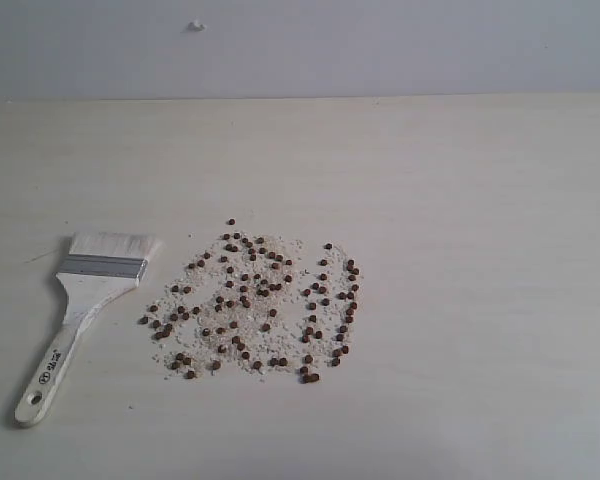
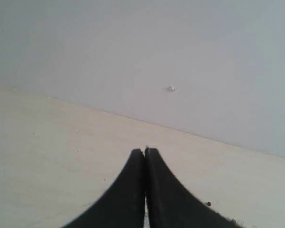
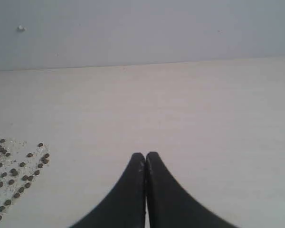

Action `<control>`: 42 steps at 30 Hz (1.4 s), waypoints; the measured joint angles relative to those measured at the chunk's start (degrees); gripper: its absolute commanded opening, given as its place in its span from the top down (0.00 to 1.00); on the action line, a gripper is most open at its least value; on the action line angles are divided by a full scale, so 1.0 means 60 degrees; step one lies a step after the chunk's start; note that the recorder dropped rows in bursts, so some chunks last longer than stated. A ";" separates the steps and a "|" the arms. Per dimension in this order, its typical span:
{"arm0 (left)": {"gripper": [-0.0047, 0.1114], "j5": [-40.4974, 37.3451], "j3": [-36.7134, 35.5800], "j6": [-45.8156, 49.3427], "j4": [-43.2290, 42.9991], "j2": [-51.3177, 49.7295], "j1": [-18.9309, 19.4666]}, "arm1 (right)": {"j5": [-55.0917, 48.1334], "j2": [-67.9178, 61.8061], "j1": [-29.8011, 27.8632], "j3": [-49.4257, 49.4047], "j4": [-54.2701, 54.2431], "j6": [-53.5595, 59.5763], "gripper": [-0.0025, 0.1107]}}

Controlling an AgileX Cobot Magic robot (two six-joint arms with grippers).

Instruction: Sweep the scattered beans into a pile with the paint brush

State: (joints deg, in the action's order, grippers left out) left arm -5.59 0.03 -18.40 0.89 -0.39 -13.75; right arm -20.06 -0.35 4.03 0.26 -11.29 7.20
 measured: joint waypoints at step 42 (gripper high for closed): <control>0.96 -0.6849 0.8914 0.2144 -0.0226 -1.4499 -0.0969 | -0.0019 0.0000 0.0000 0.0000 -0.0021 0.0000 0.98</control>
State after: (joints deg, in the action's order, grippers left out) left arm -46.68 53.51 -5.54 -0.47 -87.39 -19.57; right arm -20.18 -0.35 4.03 0.26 -11.41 7.20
